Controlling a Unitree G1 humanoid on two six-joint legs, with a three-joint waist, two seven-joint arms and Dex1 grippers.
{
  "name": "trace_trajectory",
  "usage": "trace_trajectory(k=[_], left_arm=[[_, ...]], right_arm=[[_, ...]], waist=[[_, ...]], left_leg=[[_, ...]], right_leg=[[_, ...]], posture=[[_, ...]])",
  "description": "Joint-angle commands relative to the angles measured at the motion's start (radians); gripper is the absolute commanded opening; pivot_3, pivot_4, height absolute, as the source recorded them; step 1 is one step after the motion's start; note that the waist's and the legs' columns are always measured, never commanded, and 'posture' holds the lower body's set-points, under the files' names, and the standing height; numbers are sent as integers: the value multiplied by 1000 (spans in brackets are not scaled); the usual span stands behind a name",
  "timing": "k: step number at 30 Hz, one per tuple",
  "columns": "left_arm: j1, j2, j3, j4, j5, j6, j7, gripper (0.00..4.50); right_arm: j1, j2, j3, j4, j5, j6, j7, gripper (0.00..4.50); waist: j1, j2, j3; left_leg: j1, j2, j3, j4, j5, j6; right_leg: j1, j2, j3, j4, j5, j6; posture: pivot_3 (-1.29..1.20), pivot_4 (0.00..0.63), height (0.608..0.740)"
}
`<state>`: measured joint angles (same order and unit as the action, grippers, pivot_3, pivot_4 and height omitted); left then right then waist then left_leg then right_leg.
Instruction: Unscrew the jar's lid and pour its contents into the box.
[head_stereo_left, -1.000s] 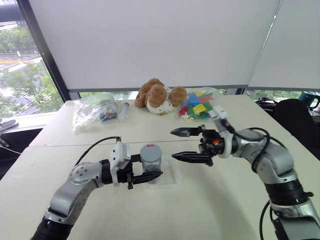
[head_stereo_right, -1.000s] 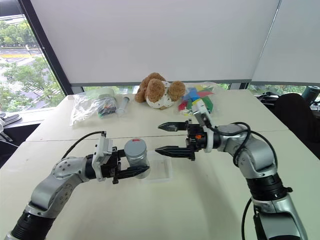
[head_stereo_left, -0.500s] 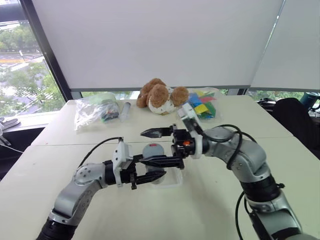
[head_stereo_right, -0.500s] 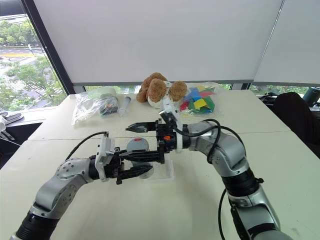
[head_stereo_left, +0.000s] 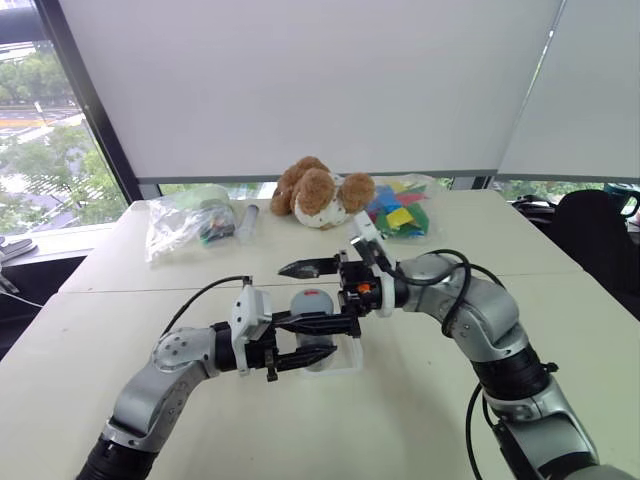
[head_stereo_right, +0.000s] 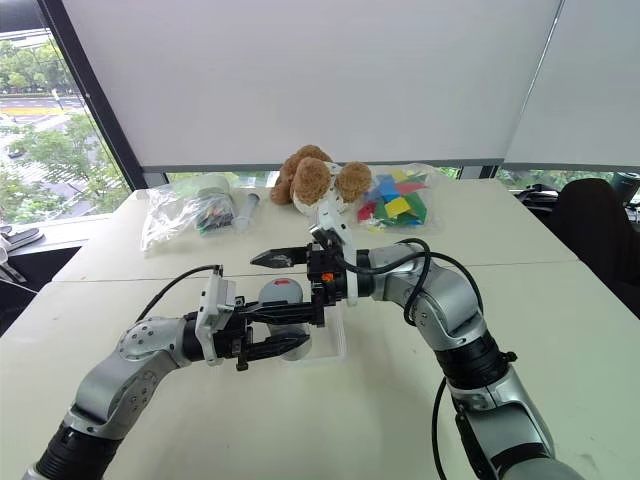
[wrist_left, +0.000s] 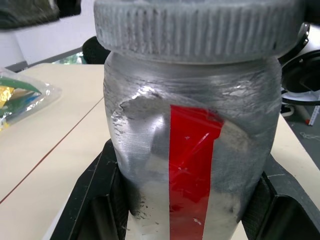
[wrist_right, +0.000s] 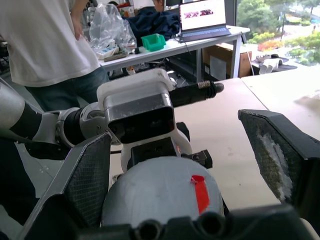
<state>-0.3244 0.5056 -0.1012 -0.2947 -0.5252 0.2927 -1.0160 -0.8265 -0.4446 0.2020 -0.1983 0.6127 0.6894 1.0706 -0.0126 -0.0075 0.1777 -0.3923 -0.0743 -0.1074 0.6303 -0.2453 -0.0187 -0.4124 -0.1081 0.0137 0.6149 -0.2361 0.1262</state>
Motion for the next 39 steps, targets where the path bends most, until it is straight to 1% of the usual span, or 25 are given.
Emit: trace_trajectory(k=[1,17,24,28,31,36,39], left_arm=[[-13,14,23,-47,-18,4,0,2104],[1,30,26,-51,-15,1,5,2104],[11,29,32,-48,-6,-12,16,2104],[36,45,46,-52,-9,-16,16,2104],[36,45,41,-53,-11,-16,16,2104],[20,25,23,-47,-2,-22,25,2104],[17,12,9,-50,3,-23,25,2104]], right_arm=[[-23,-10,-30,-10,27,16,16,4409],[51,-107,-87,51,20,-10,90,4409],[103,-134,-139,33,61,-2,107,4409],[112,-156,-188,-13,137,31,139,4409],[84,-132,-168,-49,149,44,111,4409],[22,-36,-76,-62,86,43,10,4409],[16,-10,-31,-46,44,14,2,4409]], waist=[[0,0,0],[0,0,0],[2,0,0],[1,0,0],[0,0,0],[0,0,0],[4,0,0]], left_leg=[[0,0,0,0,0,0],[0,0,0,0,0,0],[0,0,0,0,0,0],[0,0,0,0,0,0],[0,0,0,0,0,0],[0,1,0,0,0,0],[0,0,0,0,0,0]], right_leg=[[0,0,0,0,0,0],[0,0,0,0,0,0],[0,0,0,0,0,0],[1,0,0,0,0,0],[0,0,0,0,0,0],[0,0,0,0,0,0],[0,0,0,0,0,0]], posture=[[0,150,740],[0,150,740],[0,150,740],[0,150,740],[0,150,740],[0,150,740],[0,150,740]])
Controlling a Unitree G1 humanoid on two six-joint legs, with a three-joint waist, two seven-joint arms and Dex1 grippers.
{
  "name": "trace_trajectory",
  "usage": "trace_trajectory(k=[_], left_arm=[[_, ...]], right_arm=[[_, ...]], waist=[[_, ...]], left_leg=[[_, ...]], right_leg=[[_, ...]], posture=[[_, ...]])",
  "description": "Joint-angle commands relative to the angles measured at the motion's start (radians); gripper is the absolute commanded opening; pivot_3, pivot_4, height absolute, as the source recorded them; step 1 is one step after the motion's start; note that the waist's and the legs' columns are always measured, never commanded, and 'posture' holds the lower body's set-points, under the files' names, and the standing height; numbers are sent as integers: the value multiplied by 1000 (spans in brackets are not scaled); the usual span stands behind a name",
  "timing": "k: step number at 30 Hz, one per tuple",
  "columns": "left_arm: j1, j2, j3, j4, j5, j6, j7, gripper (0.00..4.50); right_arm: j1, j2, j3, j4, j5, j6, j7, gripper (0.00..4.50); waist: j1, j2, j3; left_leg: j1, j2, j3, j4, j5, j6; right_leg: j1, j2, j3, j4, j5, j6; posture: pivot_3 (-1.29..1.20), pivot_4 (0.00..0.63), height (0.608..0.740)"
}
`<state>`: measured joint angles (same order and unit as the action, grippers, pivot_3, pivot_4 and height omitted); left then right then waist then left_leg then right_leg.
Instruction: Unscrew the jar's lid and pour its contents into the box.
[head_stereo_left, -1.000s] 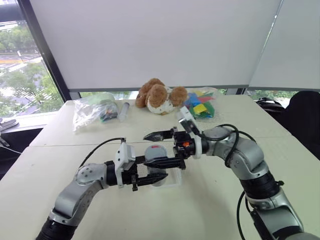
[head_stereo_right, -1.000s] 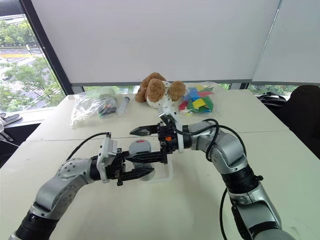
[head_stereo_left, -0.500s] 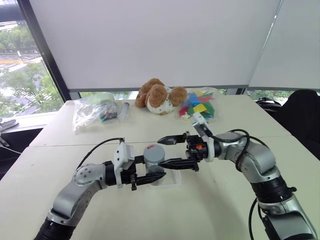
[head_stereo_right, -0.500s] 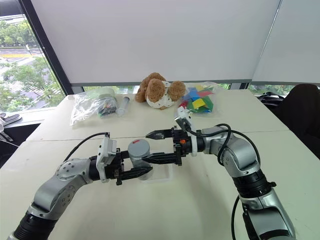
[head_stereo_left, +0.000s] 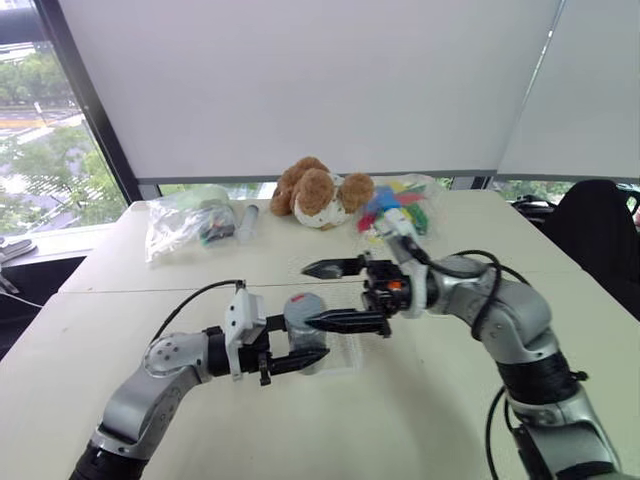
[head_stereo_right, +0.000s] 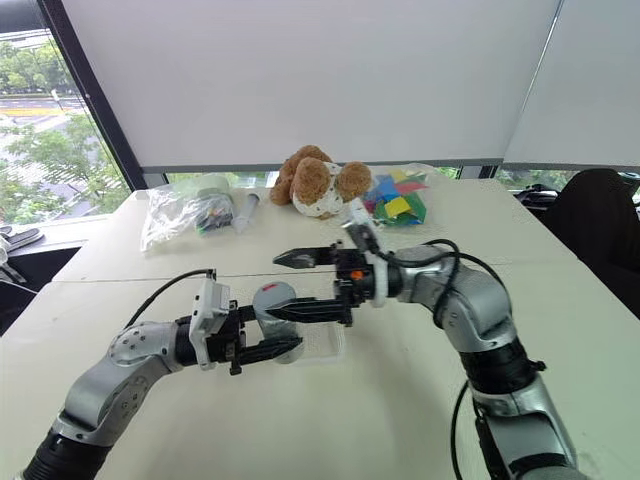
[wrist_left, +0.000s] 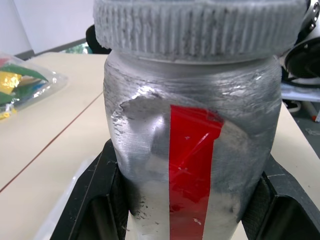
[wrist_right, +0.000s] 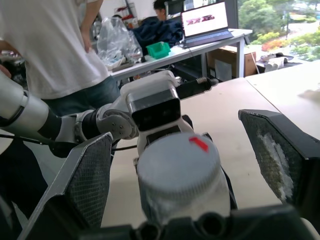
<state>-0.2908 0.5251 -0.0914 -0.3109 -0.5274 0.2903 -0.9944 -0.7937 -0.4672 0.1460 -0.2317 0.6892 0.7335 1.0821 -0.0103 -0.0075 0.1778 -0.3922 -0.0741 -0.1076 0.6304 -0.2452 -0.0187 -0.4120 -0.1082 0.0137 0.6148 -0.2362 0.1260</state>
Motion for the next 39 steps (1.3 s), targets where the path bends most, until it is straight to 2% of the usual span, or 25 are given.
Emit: trace_trajectory(k=[1,12,25,39], left_arm=[[-14,-9,-4,-38,6,-19,3,2104],[10,-11,-5,-58,13,-18,-3,2104],[-2,-12,2,-43,24,-28,-6,2104],[-4,-4,17,-30,30,-34,-10,2104]], right_arm=[[-19,18,36,-4,-47,-43,-7,4409],[-41,71,48,46,-81,-73,-15,4409],[-2,-1,7,97,-73,-74,30,4409],[40,-46,-38,57,-15,-66,95,4409]], waist=[[2,0,0],[-3,0,0],[-2,0,0],[-2,0,0]], left_leg=[[0,0,0,0,0,0],[0,0,0,0,0,0],[0,0,0,0,0,0],[0,0,0,0,0,0]], right_leg=[[0,0,0,0,0,0],[-1,0,0,1,0,0],[-1,0,0,1,0,0],[-1,0,0,1,0,0]], posture=[[0,150,740],[0,150,740],[0,150,740],[0,150,740]])
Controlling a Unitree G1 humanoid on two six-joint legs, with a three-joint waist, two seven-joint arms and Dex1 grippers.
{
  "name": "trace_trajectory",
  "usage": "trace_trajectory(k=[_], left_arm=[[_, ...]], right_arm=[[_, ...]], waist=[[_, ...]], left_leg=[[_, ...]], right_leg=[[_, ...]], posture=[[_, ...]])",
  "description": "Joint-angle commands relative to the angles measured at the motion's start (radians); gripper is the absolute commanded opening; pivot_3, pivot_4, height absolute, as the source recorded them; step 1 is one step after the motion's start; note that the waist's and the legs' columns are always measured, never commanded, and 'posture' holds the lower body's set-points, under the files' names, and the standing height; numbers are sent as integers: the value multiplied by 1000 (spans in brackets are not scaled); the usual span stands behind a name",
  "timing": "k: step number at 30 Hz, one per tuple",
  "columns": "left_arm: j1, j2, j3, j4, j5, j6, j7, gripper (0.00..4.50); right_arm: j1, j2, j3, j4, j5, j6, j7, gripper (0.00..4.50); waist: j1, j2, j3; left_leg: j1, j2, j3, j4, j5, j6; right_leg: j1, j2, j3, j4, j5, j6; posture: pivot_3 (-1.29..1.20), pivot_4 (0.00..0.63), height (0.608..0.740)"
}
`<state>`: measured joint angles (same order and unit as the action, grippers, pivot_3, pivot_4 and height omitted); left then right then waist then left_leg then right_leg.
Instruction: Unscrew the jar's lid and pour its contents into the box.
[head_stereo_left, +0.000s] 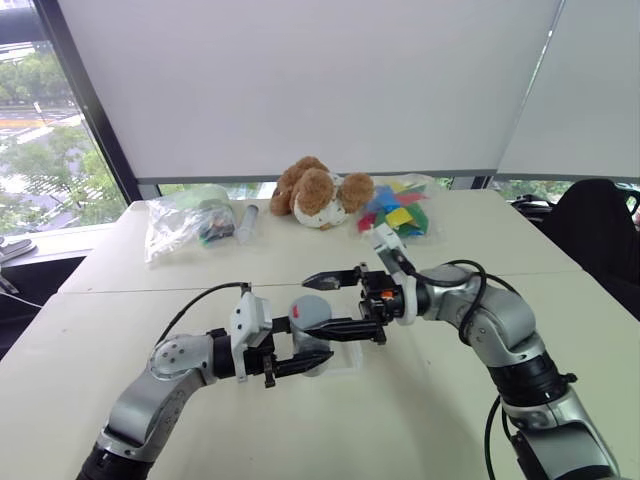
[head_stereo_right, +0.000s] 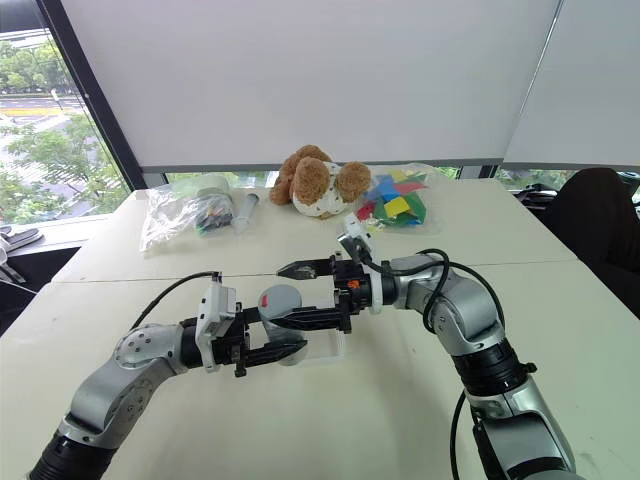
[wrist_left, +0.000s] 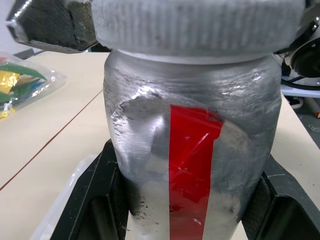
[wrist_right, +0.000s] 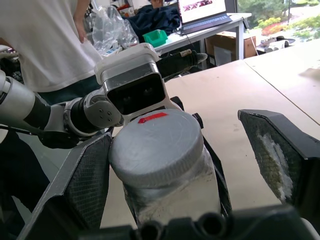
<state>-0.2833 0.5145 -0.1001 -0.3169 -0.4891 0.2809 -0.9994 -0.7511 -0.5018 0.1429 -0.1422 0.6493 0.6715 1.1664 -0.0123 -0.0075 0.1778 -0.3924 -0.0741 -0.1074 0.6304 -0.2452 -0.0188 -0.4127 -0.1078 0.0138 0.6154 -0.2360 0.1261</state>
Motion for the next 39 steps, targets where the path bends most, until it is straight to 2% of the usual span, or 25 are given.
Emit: trace_trajectory(k=[1,7,15,21,24,26,27,34,37,39], left_arm=[[-12,7,26,-23,-8,-25,-5,2104],[-9,9,27,-27,-11,-23,-1,2104],[-9,7,24,-28,-11,-21,5,2104],[-9,6,19,-36,-8,-16,13,2104],[-7,10,17,-37,-5,-15,13,2104],[-7,10,18,-38,-8,-14,13,2104],[-7,10,19,-39,-10,-13,13,2104],[-5,17,26,-45,-24,-8,9,2104],[-1,31,53,-49,-55,0,-4,2104],[5,41,73,-54,-74,8,-4,2104]], right_arm=[[-2,-11,-37,-35,29,-4,14,4409],[-13,-7,-50,-94,97,25,31,4409],[-35,14,34,-81,-16,-37,2,4409],[-37,33,43,-63,-29,-68,21,4409],[-37,45,34,-64,-18,-73,28,3586],[-36,46,33,-64,-19,-70,30,2584],[-34,45,32,-65,-20,-68,30,2292],[-20,85,-79,-66,117,-4,-8,2297],[-2,88,-237,-91,366,151,-124,2297],[31,70,-302,-107,434,191,-187,2297]], waist=[[0,0,0],[0,0,0],[0,0,0],[0,0,0],[0,0,0],[0,0,0],[0,0,0],[0,0,0],[2,1,0],[4,1,0]], left_leg=[[0,0,0,0,0,0],[0,0,0,0,0,0],[0,0,0,0,0,0],[0,0,0,0,0,0],[0,0,0,0,0,0],[0,0,0,0,0,0],[0,0,0,0,0,0],[0,0,0,0,0,0],[0,0,0,0,0,0],[0,0,0,0,0,0]], right_leg=[[0,0,0,0,0,0],[0,0,0,0,0,0],[0,0,0,0,0,0],[0,0,0,0,0,0],[0,0,0,0,0,0],[0,0,0,0,0,0],[0,0,0,0,0,0],[0,0,0,0,0,0],[0,0,0,0,0,0],[0,-1,1,0,0,0]], posture=[[0,150,740],[0,150,740],[0,150,740],[0,150,740],[0,150,740],[0,150,740],[0,150,740],[0,150,740],[0,150,740],[0,150,740]])
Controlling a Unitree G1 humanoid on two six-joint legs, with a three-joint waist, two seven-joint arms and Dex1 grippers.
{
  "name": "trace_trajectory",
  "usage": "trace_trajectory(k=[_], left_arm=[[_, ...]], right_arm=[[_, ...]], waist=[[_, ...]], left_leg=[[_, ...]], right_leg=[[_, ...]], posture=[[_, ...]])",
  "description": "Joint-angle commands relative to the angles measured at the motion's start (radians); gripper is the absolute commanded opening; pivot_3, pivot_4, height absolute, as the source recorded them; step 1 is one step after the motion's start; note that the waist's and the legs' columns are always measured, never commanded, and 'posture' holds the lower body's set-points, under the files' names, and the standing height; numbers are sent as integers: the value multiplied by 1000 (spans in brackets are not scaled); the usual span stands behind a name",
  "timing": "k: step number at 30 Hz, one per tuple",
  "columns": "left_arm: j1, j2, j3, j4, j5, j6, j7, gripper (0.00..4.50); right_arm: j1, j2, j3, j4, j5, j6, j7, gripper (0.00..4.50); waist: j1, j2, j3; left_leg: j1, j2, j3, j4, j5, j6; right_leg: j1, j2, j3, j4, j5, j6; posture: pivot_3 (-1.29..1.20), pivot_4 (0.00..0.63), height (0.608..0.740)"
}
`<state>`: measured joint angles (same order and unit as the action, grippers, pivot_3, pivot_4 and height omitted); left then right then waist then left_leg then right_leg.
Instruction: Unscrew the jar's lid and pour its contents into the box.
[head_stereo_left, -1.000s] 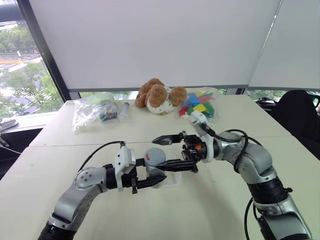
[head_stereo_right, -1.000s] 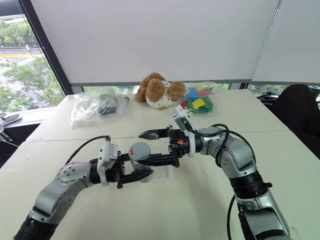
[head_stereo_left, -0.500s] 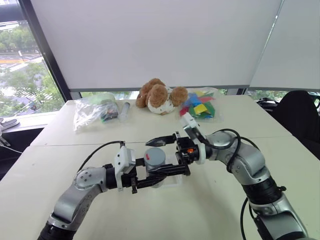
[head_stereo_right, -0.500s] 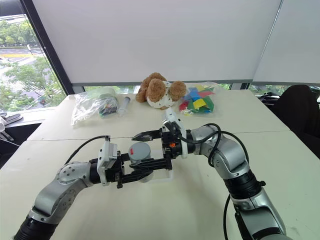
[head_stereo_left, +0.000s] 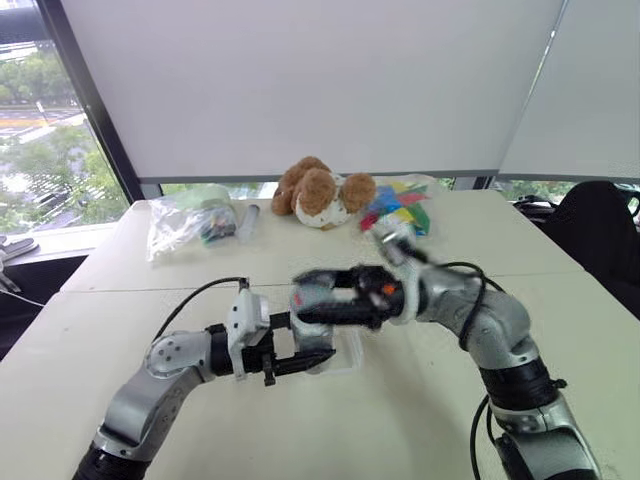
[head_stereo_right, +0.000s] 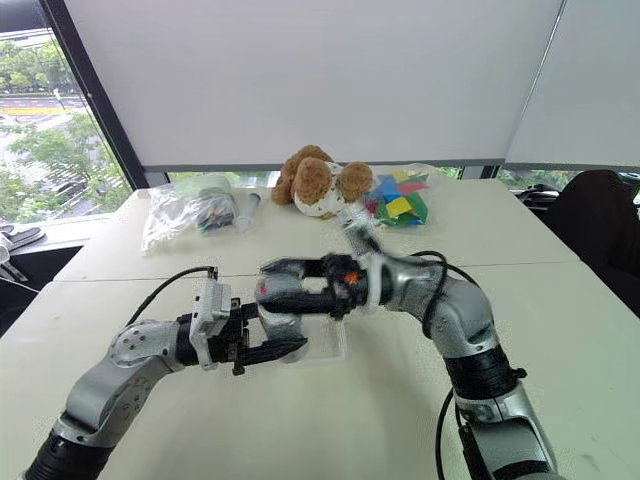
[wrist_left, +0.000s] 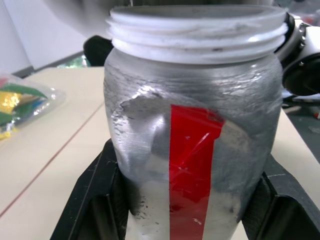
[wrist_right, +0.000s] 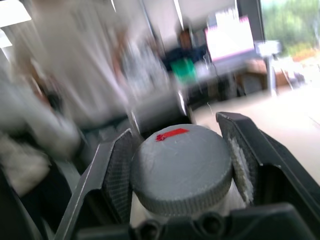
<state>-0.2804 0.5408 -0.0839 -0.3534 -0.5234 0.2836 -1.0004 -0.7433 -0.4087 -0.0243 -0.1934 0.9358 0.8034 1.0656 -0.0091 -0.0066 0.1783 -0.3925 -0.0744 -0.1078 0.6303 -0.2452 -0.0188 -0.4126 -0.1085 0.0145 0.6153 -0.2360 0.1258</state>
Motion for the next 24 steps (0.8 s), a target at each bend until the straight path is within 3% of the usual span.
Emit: trace_trajectory(k=[1,7,13,18,22,24], left_arm=[[7,30,82,-13,-54,18,-4,2104],[24,79,182,6,-137,71,-14,2104],[-14,95,204,52,-153,90,-25,2104],[-35,101,207,67,-162,108,-34,2104],[-56,104,210,80,-166,127,-42,2104],[-67,104,213,90,-166,132,-47,2104]], right_arm=[[99,-82,-150,-48,45,-23,-53,2297],[349,-188,-231,165,-336,-546,9,2297],[430,-193,-226,548,-518,-931,73,2297],[385,-172,-235,823,-571,-1078,47,2297],[368,-169,-250,901,-537,-1013,49,2297],[371,-172,-258,896,-529,-1022,56,3329]], waist=[[3,0,0],[13,2,1],[4,2,1],[-10,2,1],[-8,2,1],[-7,2,1]], left_leg=[[0,0,0,0,0,0],[1,0,4,1,0,1],[3,1,6,1,0,1],[3,1,6,0,0,0],[3,2,5,1,0,0],[3,2,5,1,0,0]], right_leg=[[0,0,0,0,0,0],[2,0,1,-2,-1,-1],[3,1,1,-1,0,0],[3,1,3,-1,0,0],[3,2,3,-1,0,0],[3,2,4,-1,0,0]], posture=[[0,150,740],[0,150,740],[0,150,740],[0,150,740],[0,150,740],[0,150,740]])
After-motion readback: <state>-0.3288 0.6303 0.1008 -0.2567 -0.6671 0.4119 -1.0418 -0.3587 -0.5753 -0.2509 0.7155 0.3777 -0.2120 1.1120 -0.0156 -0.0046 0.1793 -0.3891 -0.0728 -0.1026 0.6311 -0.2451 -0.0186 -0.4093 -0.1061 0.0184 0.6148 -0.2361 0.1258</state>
